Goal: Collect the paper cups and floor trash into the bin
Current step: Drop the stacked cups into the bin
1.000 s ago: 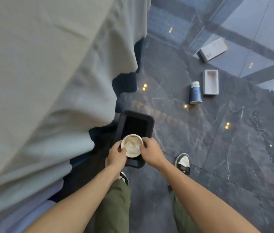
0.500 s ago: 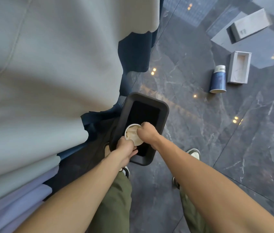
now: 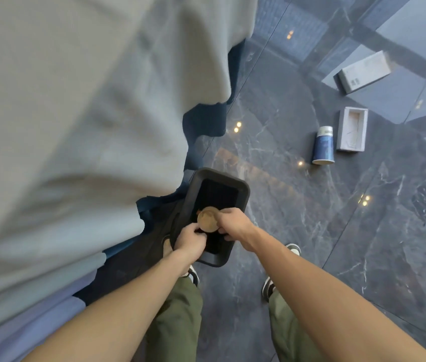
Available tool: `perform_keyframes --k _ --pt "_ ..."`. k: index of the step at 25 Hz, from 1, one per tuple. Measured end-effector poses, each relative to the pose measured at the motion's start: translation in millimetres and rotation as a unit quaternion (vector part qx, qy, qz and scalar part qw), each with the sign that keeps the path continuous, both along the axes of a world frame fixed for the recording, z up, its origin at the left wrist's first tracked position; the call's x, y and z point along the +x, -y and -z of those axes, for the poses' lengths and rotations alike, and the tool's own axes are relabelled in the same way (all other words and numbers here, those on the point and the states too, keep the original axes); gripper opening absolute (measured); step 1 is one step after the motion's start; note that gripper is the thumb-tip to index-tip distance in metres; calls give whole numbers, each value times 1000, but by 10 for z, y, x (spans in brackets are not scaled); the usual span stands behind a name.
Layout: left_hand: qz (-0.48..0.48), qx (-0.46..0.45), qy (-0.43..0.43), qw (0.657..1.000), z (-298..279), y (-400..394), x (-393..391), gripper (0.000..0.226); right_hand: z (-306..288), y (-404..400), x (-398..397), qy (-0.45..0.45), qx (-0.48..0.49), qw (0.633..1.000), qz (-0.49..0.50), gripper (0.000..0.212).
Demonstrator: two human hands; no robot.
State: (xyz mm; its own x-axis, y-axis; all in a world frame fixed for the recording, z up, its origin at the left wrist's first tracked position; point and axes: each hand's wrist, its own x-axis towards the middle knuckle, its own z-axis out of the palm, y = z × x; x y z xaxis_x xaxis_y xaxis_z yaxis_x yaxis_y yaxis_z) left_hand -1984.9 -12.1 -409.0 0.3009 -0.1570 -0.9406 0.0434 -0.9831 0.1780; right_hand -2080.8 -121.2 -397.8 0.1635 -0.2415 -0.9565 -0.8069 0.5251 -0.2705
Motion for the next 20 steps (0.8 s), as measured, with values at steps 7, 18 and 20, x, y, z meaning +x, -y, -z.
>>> perform_keyframes --k 7,18,20 --pt "206 -92 53 973 -1807 931 -344 61 -1532 743 -962 15 -125 977 -173 39" --pt "401 -186 179 879 -3819 2273 -1834 82 -3588 2004 -2742 -44 -313 912 -260 53" --pt "427 -203 176 863 -3897 2532 -1977 84 -3731 2290 -2933 -54 -328 911 -244 53"
